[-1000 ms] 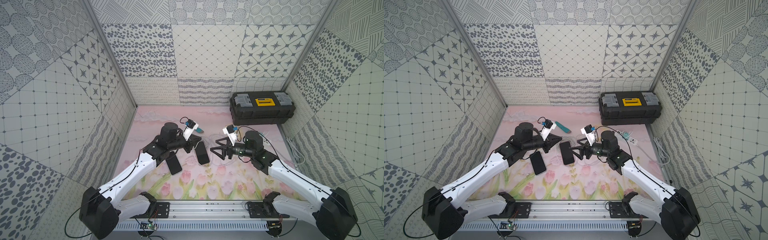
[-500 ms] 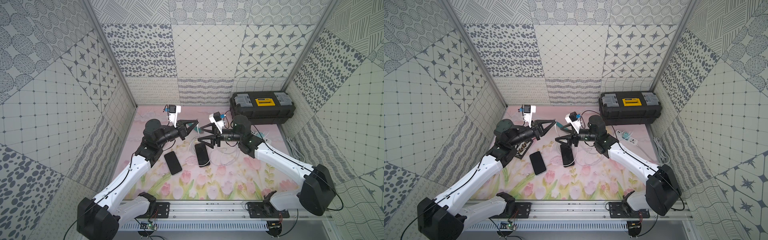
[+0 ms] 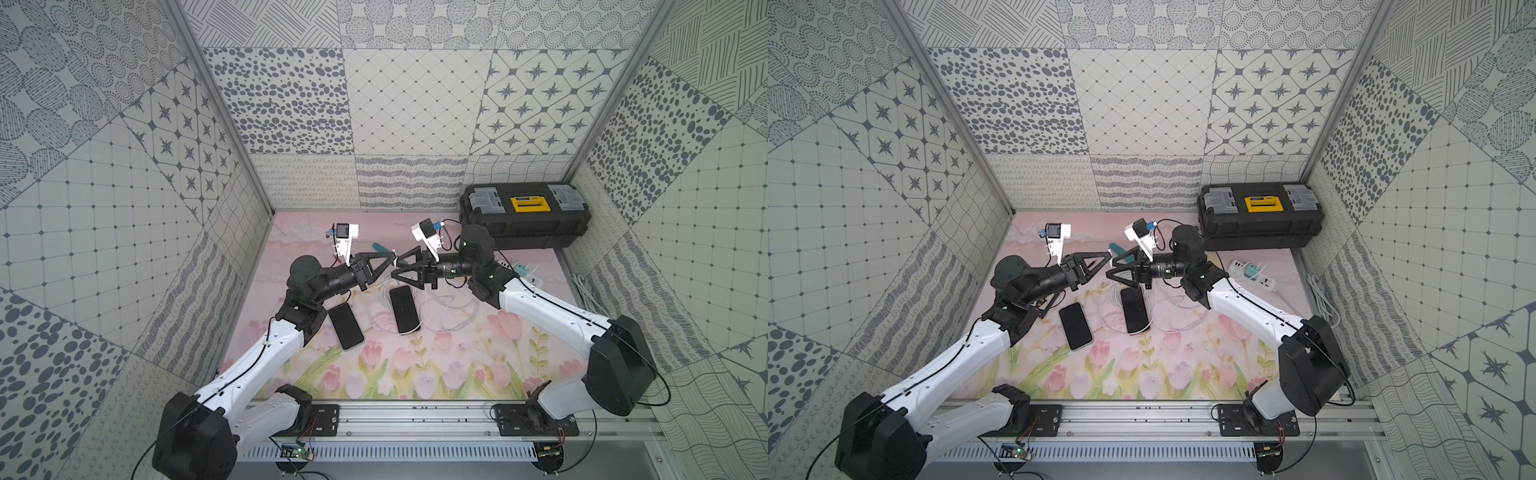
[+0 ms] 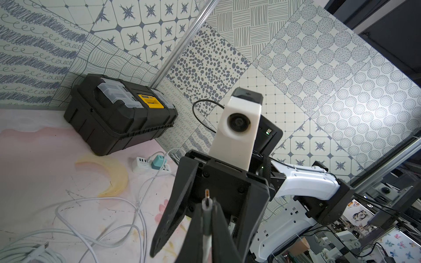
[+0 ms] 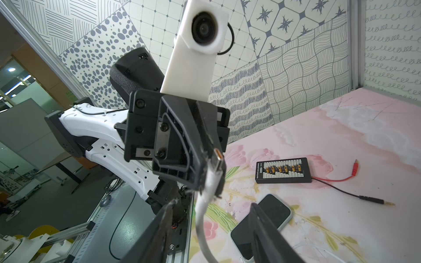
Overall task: Plug the charging cable into the phone
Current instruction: Pick up the charging cable from the center of the board.
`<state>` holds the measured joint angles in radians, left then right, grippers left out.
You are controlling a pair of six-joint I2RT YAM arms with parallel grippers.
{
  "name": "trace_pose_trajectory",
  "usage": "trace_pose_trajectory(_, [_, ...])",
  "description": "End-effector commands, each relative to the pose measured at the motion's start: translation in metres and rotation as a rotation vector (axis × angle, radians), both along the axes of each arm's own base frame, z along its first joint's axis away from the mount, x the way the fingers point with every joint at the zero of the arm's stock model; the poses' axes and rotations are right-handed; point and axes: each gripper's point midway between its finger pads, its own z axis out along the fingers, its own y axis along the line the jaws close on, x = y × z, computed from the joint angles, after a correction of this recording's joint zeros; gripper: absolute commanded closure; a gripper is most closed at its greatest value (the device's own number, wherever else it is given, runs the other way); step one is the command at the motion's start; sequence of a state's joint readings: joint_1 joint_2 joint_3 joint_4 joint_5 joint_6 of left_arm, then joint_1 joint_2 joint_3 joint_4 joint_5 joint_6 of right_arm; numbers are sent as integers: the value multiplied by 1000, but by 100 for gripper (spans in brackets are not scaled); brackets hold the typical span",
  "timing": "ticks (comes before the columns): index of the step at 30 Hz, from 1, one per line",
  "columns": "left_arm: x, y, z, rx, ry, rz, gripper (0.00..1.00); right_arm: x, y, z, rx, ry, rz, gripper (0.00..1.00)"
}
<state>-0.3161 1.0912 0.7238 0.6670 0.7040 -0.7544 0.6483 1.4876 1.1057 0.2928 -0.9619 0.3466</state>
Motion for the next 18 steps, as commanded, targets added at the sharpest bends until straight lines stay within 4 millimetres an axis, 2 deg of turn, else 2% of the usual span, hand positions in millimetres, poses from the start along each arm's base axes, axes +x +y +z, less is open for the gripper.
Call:
trace_pose_trajectory(1, [-19, -2, 19, -43, -113, -74, 100, -4, 2, 15, 27, -5, 37, 49])
trace_pose_trajectory(10, [-22, -2, 8, -36, -102, -81, 100, -2, 7, 12, 25, 45, 67, 67])
trace_pose_trajectory(15, [-25, -1, 6, -29, -103, -80, 100, -3, 6, 10, 22, 53, 68, 88])
trace_pose_trajectory(18, [-26, 0, 5, -30, -103, -76, 100, -5, 5, 10, 22, 55, 72, 95])
